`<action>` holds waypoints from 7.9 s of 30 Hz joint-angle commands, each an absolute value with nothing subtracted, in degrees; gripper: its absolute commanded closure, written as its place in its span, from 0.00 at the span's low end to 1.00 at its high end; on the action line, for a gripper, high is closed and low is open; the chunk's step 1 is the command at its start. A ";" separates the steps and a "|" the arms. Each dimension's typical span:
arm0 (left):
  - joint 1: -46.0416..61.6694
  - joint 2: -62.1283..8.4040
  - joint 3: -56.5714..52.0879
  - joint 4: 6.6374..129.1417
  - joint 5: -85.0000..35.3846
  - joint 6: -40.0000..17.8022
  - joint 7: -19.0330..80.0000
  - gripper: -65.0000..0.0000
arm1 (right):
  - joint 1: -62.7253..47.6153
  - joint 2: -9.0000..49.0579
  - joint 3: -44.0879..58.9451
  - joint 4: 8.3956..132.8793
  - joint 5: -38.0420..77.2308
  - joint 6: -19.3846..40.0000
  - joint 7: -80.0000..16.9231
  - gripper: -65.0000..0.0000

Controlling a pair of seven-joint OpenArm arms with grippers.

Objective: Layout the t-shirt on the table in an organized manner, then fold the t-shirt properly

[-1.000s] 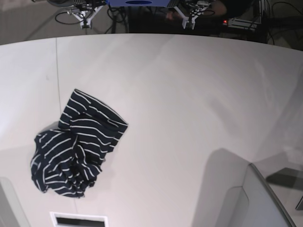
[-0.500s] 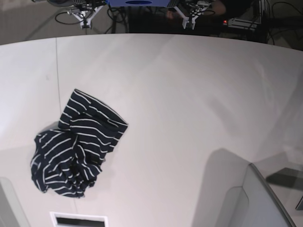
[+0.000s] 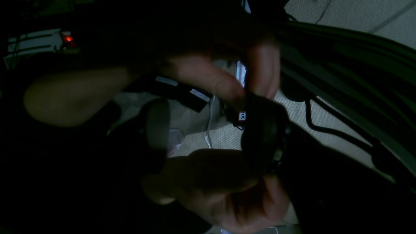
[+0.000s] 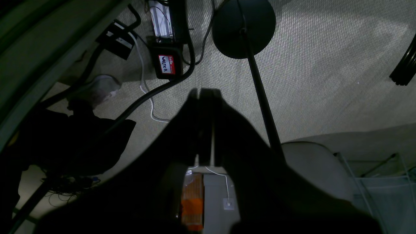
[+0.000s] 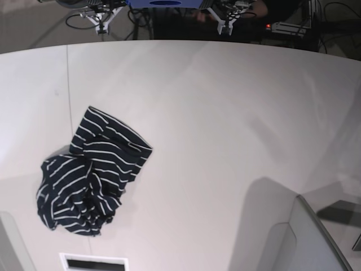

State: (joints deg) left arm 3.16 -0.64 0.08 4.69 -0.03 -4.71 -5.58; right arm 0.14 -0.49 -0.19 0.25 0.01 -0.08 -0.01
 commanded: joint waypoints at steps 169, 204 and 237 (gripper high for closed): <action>-3.12 -0.84 0.31 4.62 0.13 -4.62 -5.85 0.45 | 0.22 -0.57 0.04 0.13 0.40 -0.31 -0.04 1.00; 2.86 -1.71 -0.13 4.97 12.09 -4.62 -6.02 0.45 | 3.38 -1.10 0.04 3.74 0.40 -0.31 -1.63 1.00; 9.71 -5.23 0.66 11.47 12.79 -5.05 -15.16 0.60 | -7.08 -1.36 0.22 7.96 0.48 -0.40 4.53 1.00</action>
State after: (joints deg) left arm 9.82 -5.41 0.62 11.20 12.84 -4.91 -14.39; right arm -6.42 -1.28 0.16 8.03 0.21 -0.23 4.75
